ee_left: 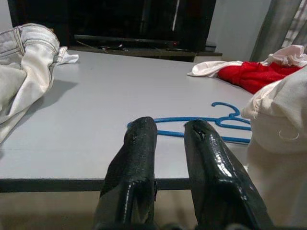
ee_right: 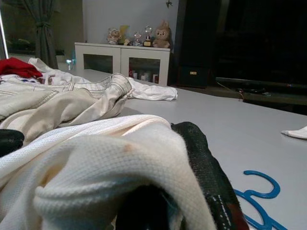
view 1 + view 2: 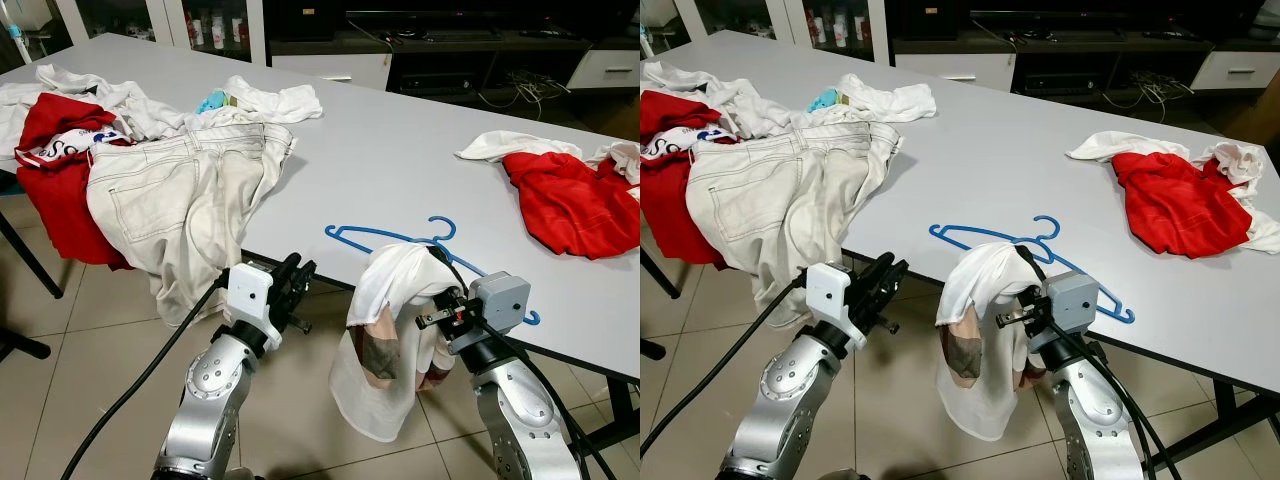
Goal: Hang hanger
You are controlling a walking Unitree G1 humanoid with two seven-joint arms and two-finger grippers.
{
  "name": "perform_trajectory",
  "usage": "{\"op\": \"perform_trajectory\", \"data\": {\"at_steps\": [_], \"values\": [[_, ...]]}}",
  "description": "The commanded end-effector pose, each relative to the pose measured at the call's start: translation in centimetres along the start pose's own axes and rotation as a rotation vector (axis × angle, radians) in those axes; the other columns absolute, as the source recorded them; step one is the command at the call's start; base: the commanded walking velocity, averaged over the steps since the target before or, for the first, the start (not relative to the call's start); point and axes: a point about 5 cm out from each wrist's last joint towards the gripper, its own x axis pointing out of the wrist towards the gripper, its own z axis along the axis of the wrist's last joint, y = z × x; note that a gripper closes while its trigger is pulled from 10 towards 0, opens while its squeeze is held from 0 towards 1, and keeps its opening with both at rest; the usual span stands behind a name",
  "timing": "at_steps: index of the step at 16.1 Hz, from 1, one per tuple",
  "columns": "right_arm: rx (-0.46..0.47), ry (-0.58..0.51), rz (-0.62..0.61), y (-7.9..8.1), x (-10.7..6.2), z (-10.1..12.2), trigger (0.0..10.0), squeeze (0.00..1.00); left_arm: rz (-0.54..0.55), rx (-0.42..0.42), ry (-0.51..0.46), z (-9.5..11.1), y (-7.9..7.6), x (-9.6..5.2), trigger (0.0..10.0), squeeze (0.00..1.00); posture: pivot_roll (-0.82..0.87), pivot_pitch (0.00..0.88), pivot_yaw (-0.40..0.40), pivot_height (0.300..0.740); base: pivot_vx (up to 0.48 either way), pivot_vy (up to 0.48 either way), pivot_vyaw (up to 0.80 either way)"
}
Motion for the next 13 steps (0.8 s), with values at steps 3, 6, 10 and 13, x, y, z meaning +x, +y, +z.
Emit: {"op": "perform_trajectory", "data": {"at_steps": [3, 6, 10, 13], "values": [[-0.01, -0.032, 0.005, -0.17, 0.42, 0.58, 10.0, 0.0, -0.009, 0.003, -0.002, 0.09, -0.2, 0.09, 10.0, 0.0, -0.05, 0.0, -0.028, 0.74, 0.0, 0.0, 0.0], [-0.015, -0.035, 0.006, -0.25, 0.6, 0.61, 10.0, 0.0, -0.005, 0.011, 0.004, 0.06, -0.11, 0.13, 10.0, 0.0, -0.04, 0.0, -0.028, 0.74, 0.0, 0.0, 0.0], [-0.014, -0.037, 0.007, -0.24, 0.71, 0.6, 10.0, 0.0, 0.004, 0.009, 0.004, 0.07, 0.0, 0.13, 10.0, 0.0, -0.04, 0.0, -0.031, 0.74, 0.0, 0.0, 0.0], [-0.017, -0.04, 0.009, -0.21, 0.83, 0.68, 10.0, 0.0, 0.005, 0.005, -0.002, 0.14, 0.01, 0.17, 10.0, 0.0, -0.04, 0.0, -0.03, 0.74, 0.0, 0.0, 0.0]]}}
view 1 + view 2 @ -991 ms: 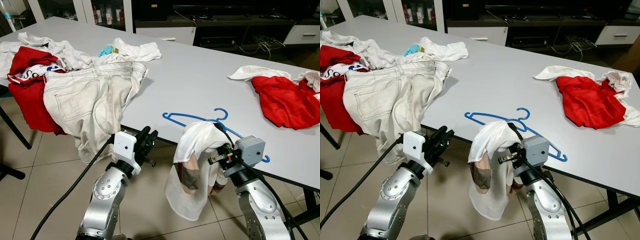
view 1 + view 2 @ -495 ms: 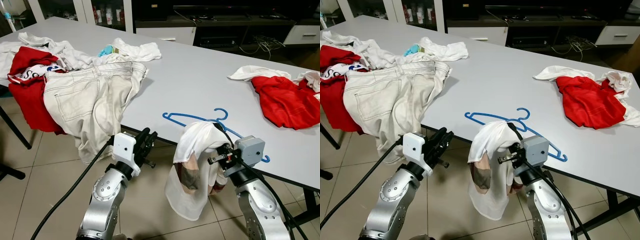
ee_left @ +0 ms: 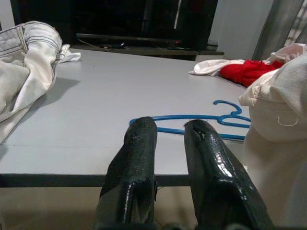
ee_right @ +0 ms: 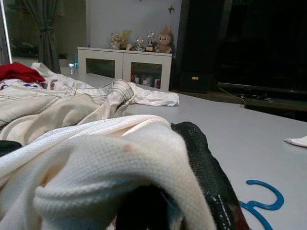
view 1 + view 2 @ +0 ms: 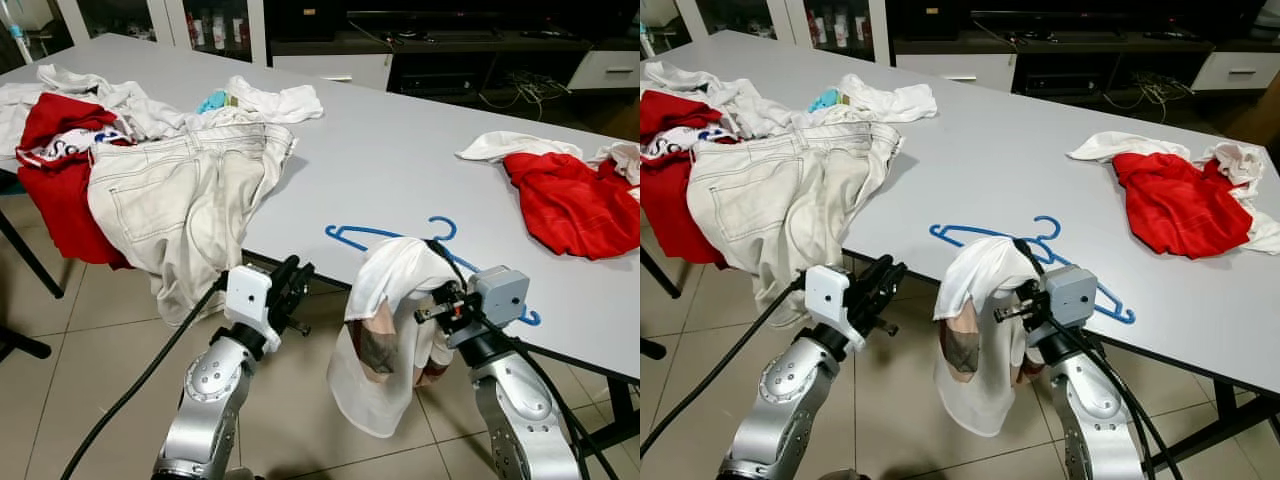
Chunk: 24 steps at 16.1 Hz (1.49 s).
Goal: Hang hanger
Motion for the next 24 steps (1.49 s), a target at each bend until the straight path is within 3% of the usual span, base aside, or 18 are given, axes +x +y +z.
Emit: {"op": "perform_trajectory", "data": {"at_steps": [1, 8, 24], "values": [[-0.013, -0.02, -0.002, -0.26, 0.25, 0.31, 10.0, 0.0, -0.001, 0.003, -0.006, 0.23, -0.06, 0.26, 10.0, 0.0, -0.04, 0.0, -0.029, 0.74, 0.0, 0.0, 0.0], [-0.025, -0.028, -0.004, -0.5, 0.5, 0.56, 10.0, 0.0, -0.005, -0.001, -0.009, 0.23, -0.23, 0.58, 10.0, 0.0, -0.05, 0.0, -0.031, 0.74, 0.144, 0.0, 0.0], [-0.031, -0.037, -0.005, -0.43, 1.04, 0.55, 10.0, 0.0, -0.004, 0.004, -0.013, 0.29, -0.09, 0.89, 10.0, 0.0, -0.05, 0.0, -0.027, 0.74, 0.33, 0.0, 0.0]]}}
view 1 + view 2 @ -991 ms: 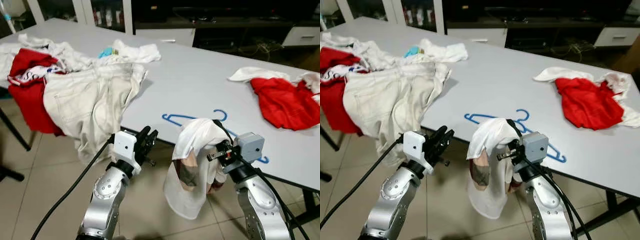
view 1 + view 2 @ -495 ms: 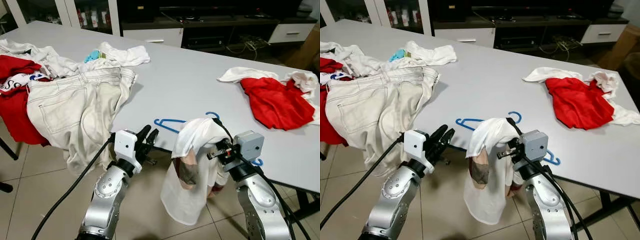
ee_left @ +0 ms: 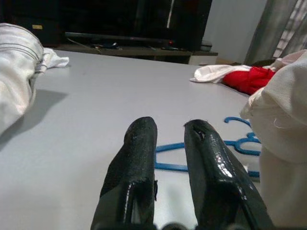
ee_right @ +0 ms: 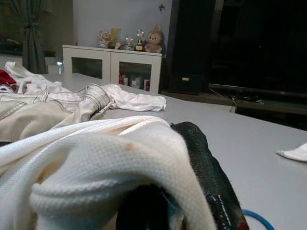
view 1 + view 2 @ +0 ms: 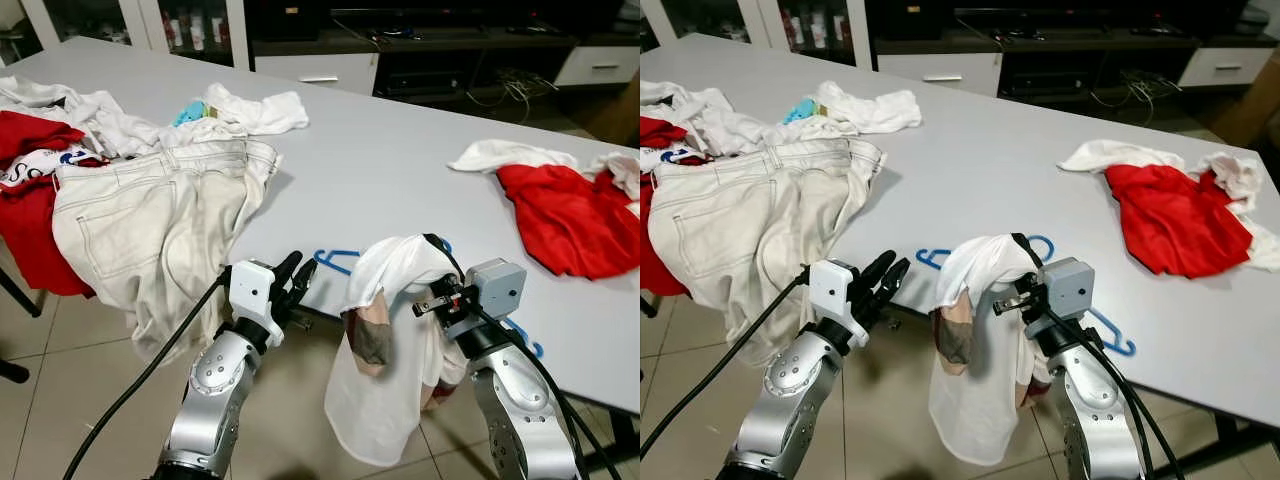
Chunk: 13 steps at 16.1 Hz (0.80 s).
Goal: Hang hanger
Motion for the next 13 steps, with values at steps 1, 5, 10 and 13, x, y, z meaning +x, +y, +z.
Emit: {"op": "perform_trajectory", "data": {"at_steps": [1, 5, 10, 13], "values": [[-0.019, -0.027, -0.006, -0.27, 0.32, 0.45, 10.0, 0.0, 0.004, 0.01, -0.008, 0.17, 0.03, 0.19, 10.0, 0.0, -0.05, 0.0, -0.027, 0.74, 0.36, 0.0, 0.0], [-0.022, -0.029, -0.006, -0.33, 0.41, 0.41, 10.0, 0.0, 0.005, 0.011, -0.008, 0.17, 0.08, 0.2, 10.0, 0.0, -0.05, 0.0, -0.027, 0.74, 0.421, 0.0, 0.0], [-0.022, -0.03, -0.008, -0.35, 0.48, 0.39, 10.0, 0.0, 0.005, 0.01, -0.008, 0.2, 0.12, 0.31, 10.0, 0.0, -0.05, 0.0, -0.023, 0.74, 0.48, 0.0, 0.0], [-0.022, -0.03, -0.009, -0.38, 0.44, 0.37, 10.0, 0.0, 0.003, 0.011, -0.007, 0.2, 0.13, 0.35, 10.0, 0.0, -0.05, 0.0, -0.023, 0.74, 0.48, 0.0, 0.0]]}}
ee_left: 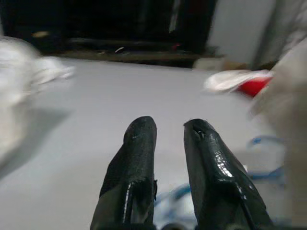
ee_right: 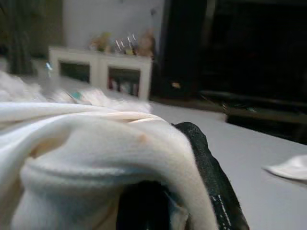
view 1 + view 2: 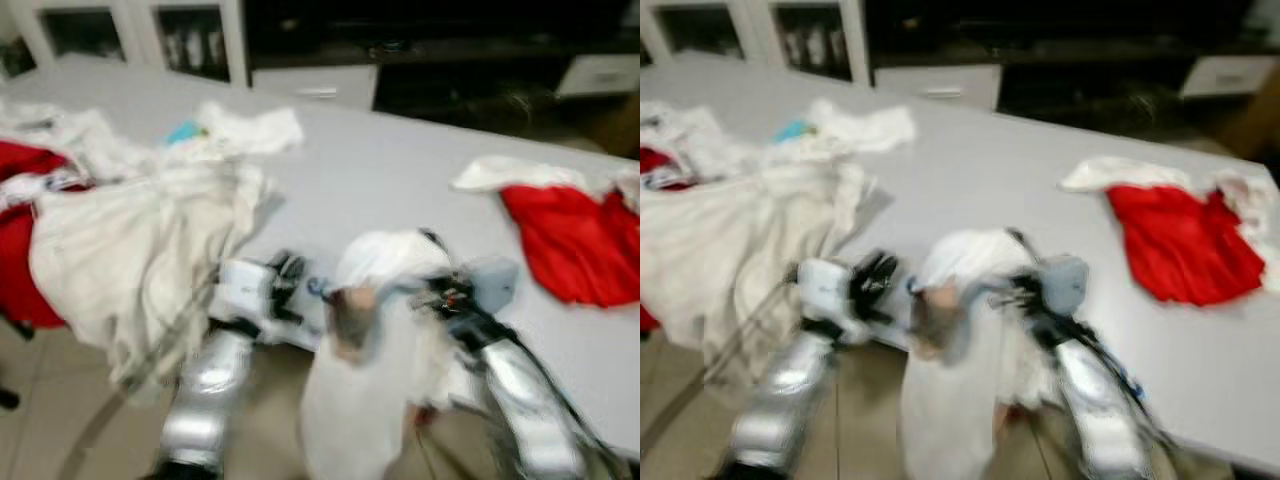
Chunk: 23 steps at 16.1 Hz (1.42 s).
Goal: Hang hanger
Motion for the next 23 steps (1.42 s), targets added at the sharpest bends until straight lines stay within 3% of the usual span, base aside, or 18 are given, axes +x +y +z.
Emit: {"op": "perform_trajectory", "data": {"at_steps": [1, 10, 14, 20, 23], "values": [[0.011, -0.059, 0.031, 1.0, 1.1, 1.0, 10.0, 0.0, 0.034, 0.04, 0.002, 0.3, 1.4, -0.4, 10.0, 0.0, -0.05, 0.0, -0.024, 0.74, 0.48, 0.0, 0.0], [0.001, -0.066, 0.033, 0.9, 1.3, 1.1, 10.0, 0.0, 0.035, 0.033, 0.002, 0.2, 1.3, -0.4, 10.0, 0.0, -0.05, 0.0, -0.027, 0.74, 0.347, 0.0, 0.0], [0.022, -0.095, 0.018, 0.6, 2.3, 2.1, 10.0, 0.0, 0.034, 0.034, 0.005, 0.1, 1.2, -0.5, 10.0, 0.0, -0.05, 0.0, -0.027, 0.74, 0.274, 0.0, 0.0], [0.022, -0.163, 0.064, 0.8, 7.5, 5.5, 10.0, 0.0, 0.021, 0.024, 0.005, 0.1, 0.8, -0.4, 10.0, 0.0, -0.05, 0.0, -0.031, 0.74, 0.0, 0.0, 0.0], [-0.017, -0.086, 0.095, 1.4, 10.0, 5.0, 10.0, 0.0, 0.025, 0.021, 0.005, 0.0, 0.8, -0.6, 10.0, 0.0, -0.04, 0.0, -0.036, 0.74, 0.0, 0.0, 0.0]]}}
